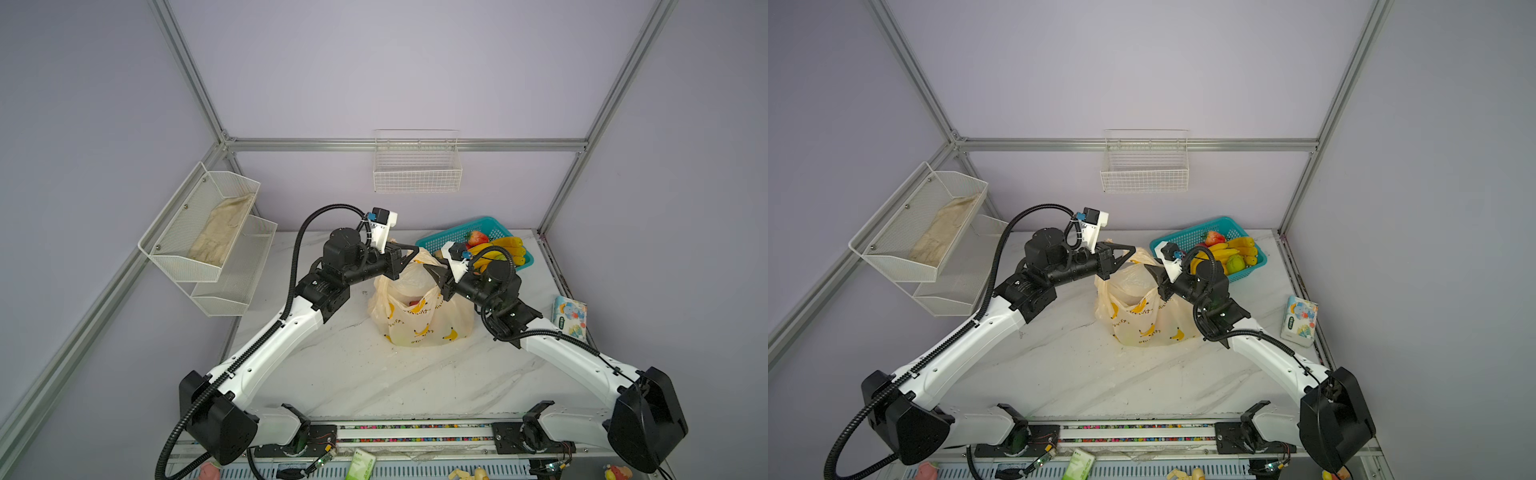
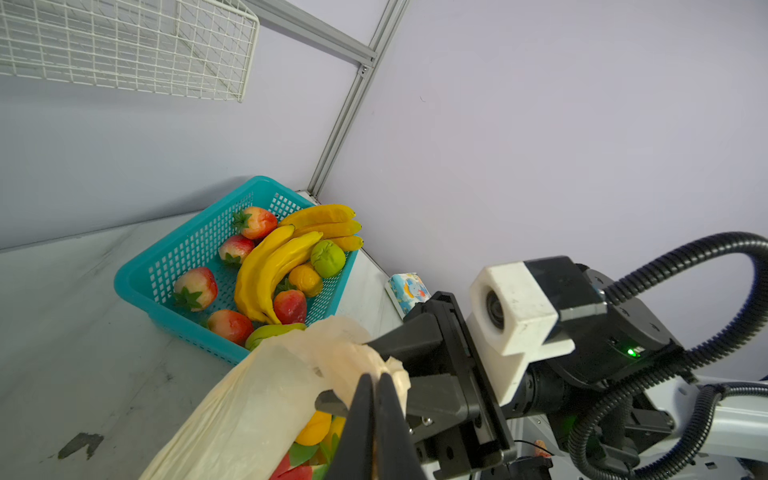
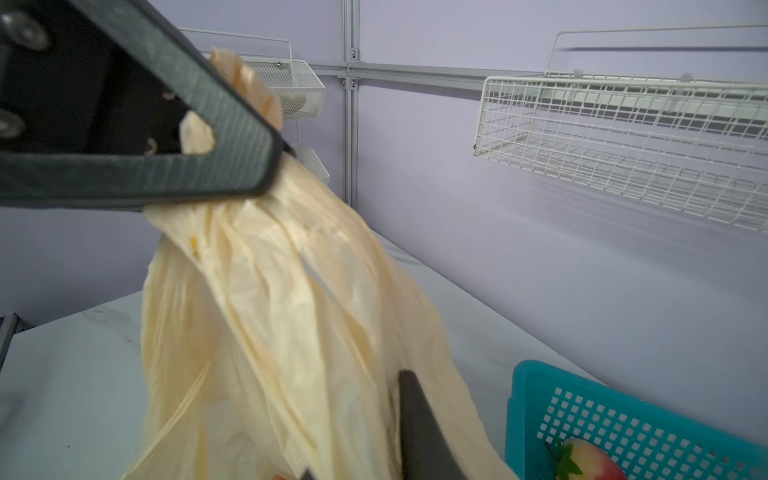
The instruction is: Place the fake fruits into the plastic bag and tie a complex knot
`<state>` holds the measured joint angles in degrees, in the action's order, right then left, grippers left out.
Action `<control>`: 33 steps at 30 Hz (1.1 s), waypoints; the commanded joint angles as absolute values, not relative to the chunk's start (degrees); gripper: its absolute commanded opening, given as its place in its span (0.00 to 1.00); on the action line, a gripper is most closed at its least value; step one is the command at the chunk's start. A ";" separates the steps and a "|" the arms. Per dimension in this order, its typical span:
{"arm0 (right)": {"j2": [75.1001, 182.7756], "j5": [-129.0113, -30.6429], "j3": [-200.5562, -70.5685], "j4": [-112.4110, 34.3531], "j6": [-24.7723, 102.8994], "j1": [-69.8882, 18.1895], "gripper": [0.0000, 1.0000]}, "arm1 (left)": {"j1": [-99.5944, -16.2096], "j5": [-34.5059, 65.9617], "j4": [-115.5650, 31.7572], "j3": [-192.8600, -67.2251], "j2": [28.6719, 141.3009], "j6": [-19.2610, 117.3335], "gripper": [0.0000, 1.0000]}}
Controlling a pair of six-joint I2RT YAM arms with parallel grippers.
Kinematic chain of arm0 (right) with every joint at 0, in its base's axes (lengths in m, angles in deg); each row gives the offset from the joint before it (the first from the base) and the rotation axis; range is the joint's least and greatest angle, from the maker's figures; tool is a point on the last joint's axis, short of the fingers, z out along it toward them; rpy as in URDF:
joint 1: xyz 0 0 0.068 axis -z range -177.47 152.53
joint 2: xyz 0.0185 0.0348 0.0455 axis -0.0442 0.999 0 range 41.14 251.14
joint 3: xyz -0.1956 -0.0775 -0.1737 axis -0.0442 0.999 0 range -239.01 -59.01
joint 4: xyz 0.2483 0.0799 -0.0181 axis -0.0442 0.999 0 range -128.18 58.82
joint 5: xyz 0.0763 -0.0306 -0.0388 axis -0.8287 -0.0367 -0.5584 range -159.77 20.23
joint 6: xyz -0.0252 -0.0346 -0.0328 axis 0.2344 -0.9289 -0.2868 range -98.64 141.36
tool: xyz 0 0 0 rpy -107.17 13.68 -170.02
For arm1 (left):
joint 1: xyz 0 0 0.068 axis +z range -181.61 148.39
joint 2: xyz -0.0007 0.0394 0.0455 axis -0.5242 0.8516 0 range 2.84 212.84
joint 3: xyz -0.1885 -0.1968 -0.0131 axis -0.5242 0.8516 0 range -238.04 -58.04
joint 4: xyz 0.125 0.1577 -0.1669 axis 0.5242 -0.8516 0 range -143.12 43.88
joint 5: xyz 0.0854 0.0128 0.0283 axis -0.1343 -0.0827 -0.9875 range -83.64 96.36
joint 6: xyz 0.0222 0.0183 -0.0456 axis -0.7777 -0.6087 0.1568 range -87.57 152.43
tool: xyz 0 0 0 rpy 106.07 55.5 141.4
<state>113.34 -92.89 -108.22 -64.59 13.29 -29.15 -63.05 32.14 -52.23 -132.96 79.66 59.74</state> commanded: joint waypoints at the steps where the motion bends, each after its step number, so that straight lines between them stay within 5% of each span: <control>1: 112.33 -99.21 -107.02 -66.81 17.92 -27.68 0.04 | -61.77 31.73 -49.71 -138.58 78.10 53.88 0.00; 8: 111.40 -105.46 -105.78 -66.57 24.28 -25.77 0.00 | -61.58 36.10 -47.00 -134.86 76.91 45.00 0.40; 14: 110.42 -108.10 -104.89 -65.96 26.21 -23.85 0.00 | -61.58 39.50 -48.49 -134.48 77.31 39.59 0.58; 22: 111.06 -112.65 -105.33 -66.21 28.04 -22.11 0.00 | -61.63 43.98 -49.03 -135.14 79.20 36.81 0.68; 33: 112.03 -116.75 -105.88 -66.21 28.92 -21.31 0.00 | -62.89 45.90 -49.02 -137.83 83.15 35.40 0.63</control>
<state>111.88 -114.59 -105.47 -64.92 28.39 -21.61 -62.46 44.44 -50.22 -132.96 83.16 37.12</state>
